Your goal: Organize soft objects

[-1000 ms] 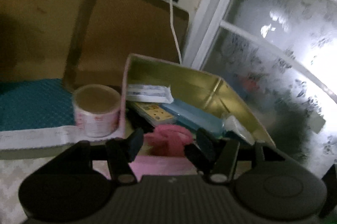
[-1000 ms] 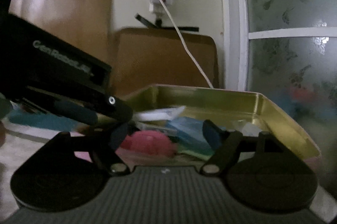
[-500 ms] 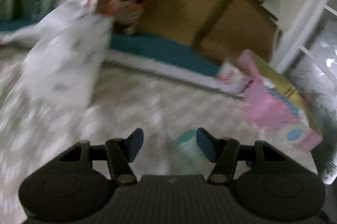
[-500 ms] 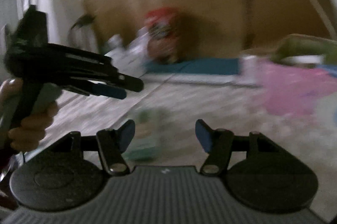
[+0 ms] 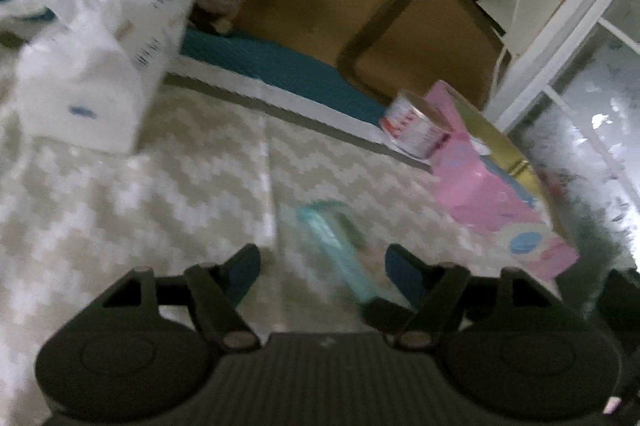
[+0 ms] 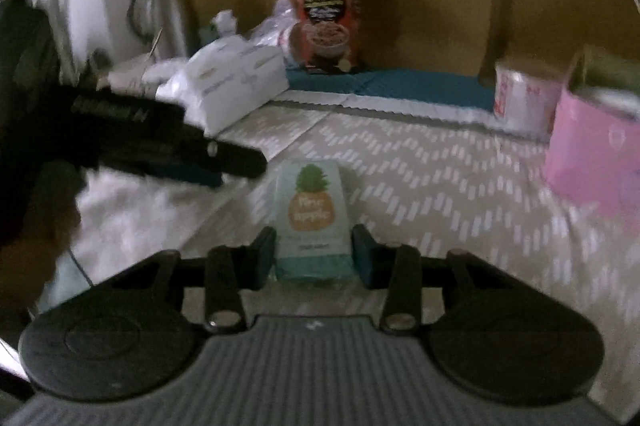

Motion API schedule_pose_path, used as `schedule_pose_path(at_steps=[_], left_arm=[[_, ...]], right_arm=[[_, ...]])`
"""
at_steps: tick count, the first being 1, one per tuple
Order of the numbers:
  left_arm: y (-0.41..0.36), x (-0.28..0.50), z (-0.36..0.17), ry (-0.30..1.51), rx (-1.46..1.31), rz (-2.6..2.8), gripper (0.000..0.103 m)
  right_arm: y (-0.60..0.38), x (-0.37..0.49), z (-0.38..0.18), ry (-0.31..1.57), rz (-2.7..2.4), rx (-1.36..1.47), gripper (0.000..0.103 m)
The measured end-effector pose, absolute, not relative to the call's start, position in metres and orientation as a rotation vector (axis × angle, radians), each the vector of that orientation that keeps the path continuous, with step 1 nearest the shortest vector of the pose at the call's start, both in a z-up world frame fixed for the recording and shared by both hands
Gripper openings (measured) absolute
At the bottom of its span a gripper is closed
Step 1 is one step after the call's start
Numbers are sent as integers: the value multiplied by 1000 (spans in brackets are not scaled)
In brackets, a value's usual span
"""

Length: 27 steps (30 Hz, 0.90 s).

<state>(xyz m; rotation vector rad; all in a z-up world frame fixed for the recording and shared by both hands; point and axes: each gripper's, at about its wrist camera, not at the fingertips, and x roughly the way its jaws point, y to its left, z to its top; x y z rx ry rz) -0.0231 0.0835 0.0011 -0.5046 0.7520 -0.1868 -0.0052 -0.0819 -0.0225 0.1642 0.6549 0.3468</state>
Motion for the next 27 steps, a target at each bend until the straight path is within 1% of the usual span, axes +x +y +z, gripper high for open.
schedule_pose_path(at_steps=[3, 4, 5, 7, 9, 11, 12, 15, 19, 27], left_arm=[[81, -19, -1, 756, -538, -197, 70], [80, -18, -1, 756, -546, -196, 67], [80, -17, -2, 758, -555, -197, 58], [79, -16, -4, 762, -569, -196, 53], [76, -15, -4, 763, -554, -179, 45], [74, -12, -5, 769, -541, -168, 35], [73, -10, -5, 773, -545, -169, 33], [64, 0, -7, 784, -540, -196, 32], [34, 16, -6, 797, -477, -233, 32], [-39, 47, 0, 859, -384, -368, 31]], right_arm=[[-91, 2, -25, 680, 382, 311, 44], [-93, 3, -26, 686, 403, 350, 44], [-94, 4, -27, 690, 420, 379, 44], [-91, 4, -28, 687, 454, 398, 44], [-84, 2, -27, 674, 461, 364, 44], [-81, -1, -25, 663, 452, 327, 44], [-80, -1, -25, 659, 445, 317, 44], [-82, -6, -23, 643, 413, 261, 44], [-88, -14, -25, 616, 332, 169, 44], [-146, -41, -30, 592, 198, 244, 44]])
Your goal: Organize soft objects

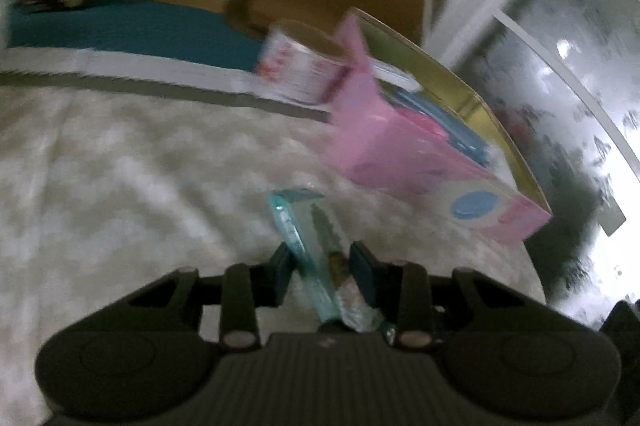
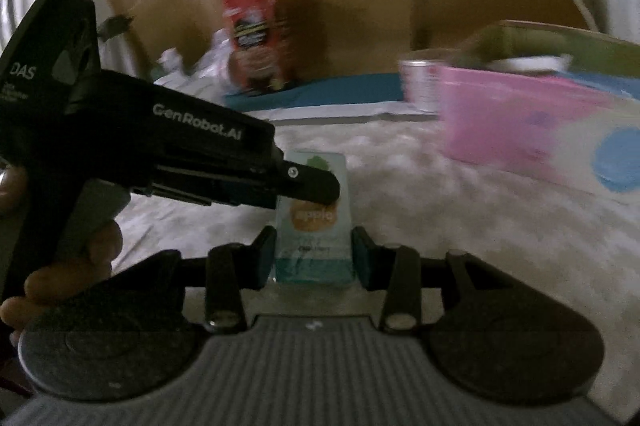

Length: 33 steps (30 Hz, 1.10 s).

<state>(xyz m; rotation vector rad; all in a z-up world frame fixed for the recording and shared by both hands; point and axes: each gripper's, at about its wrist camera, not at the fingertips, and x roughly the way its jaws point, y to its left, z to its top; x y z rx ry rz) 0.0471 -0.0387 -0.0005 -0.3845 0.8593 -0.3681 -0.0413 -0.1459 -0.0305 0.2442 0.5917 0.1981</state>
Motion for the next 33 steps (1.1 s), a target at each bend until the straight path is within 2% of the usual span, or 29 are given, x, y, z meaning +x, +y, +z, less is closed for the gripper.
schedule_pose_path(at_steps=[3, 9, 13, 18, 19, 22, 25, 26, 28, 33], left_arm=[[-67, 62, 23, 819, -332, -433, 31], [-135, 104, 73, 687, -213, -560, 32], [-172, 155, 67, 735, -206, -585, 32], [-194, 202, 40, 830, -234, -560, 36], [-195, 206, 38, 835, -241, -552, 38], [-202, 215, 37, 822, -199, -473, 60], [-206, 213, 43, 788, -144, -420, 61], [-205, 208, 46, 775, -134, -423, 65], [-202, 194, 52, 732, -94, -419, 74], [-193, 153, 63, 659, 2, -402, 75]], right_arm=[[-166, -51, -26, 555, 132, 269, 44], [-218, -55, 13, 369, -1, 224, 44], [-259, -40, 22, 333, -103, 192, 44], [-308, -2, 11, 465, -142, 250, 44], [-314, 4, 9, 492, -141, 260, 44], [-325, 22, 9, 531, -148, 228, 44], [-321, 39, 7, 521, -236, 70, 47], [-318, 43, 6, 507, -280, 25, 51], [-317, 40, 7, 465, -288, 35, 51], [-308, 8, 12, 359, -276, 130, 51]])
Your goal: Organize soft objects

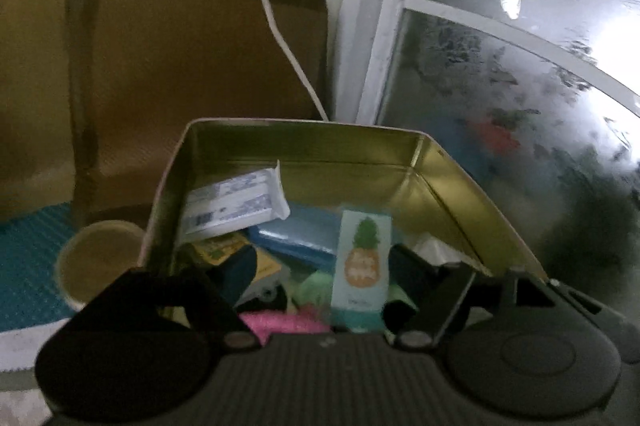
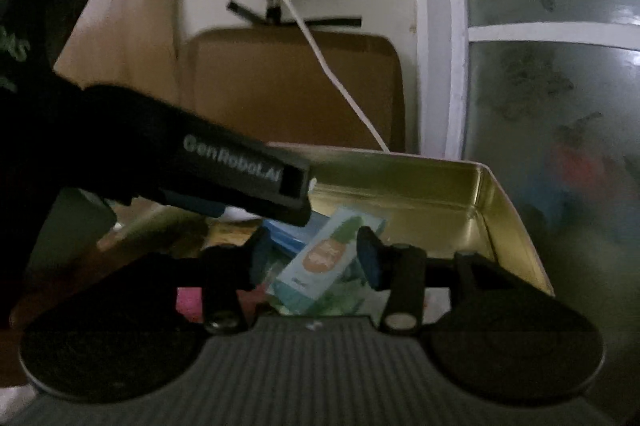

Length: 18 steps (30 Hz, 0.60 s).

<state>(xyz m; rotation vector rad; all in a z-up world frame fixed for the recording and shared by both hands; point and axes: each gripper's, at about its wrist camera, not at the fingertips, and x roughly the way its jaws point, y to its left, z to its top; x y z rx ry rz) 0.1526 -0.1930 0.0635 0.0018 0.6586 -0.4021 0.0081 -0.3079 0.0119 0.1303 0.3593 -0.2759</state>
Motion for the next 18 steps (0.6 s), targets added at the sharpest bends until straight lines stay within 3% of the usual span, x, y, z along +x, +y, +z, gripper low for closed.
schedule_pose_path(at_steps=[8, 18], left_arm=[[-173, 82, 79, 570, 87, -387, 96], [-137, 20, 68, 604, 56, -331, 100]], right_arm=[[-274, -50, 14, 266, -288, 247, 51], [-257, -82, 14, 309, -284, 337, 51]])
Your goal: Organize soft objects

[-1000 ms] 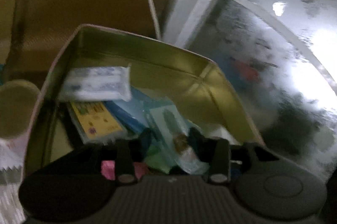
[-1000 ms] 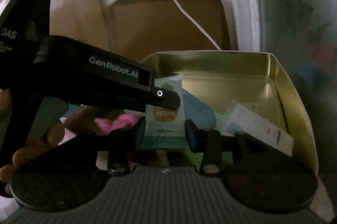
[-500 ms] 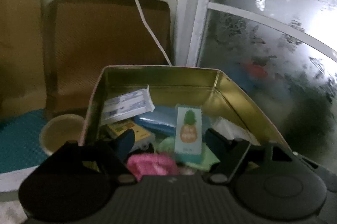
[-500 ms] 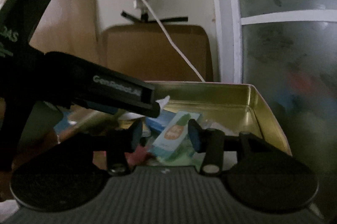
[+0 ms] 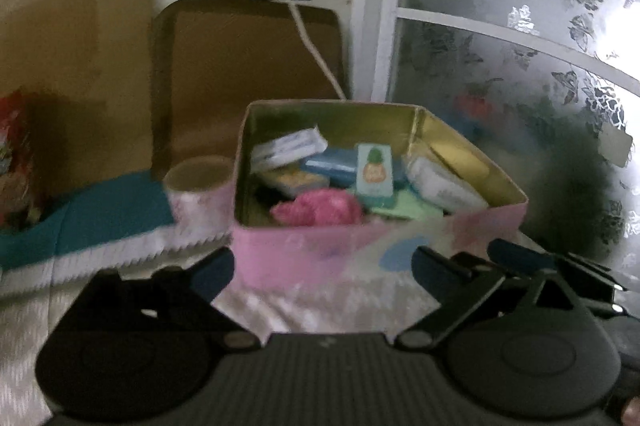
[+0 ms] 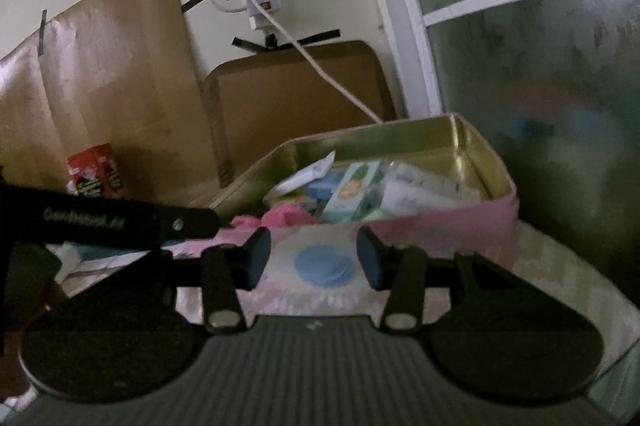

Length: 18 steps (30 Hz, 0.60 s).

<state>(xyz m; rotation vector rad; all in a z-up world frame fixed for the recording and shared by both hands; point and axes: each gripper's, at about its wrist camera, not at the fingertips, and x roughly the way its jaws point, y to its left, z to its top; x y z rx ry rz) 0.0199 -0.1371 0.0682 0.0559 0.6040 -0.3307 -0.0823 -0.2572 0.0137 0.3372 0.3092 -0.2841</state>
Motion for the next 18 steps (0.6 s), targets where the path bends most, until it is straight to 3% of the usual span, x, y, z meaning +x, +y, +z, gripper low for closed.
schedule_pose_path(at_steps=[18], left_arm=[[-93, -34, 40, 658, 88, -127, 103]], right_arm=[[-211, -122, 16, 303, -247, 390, 54]])
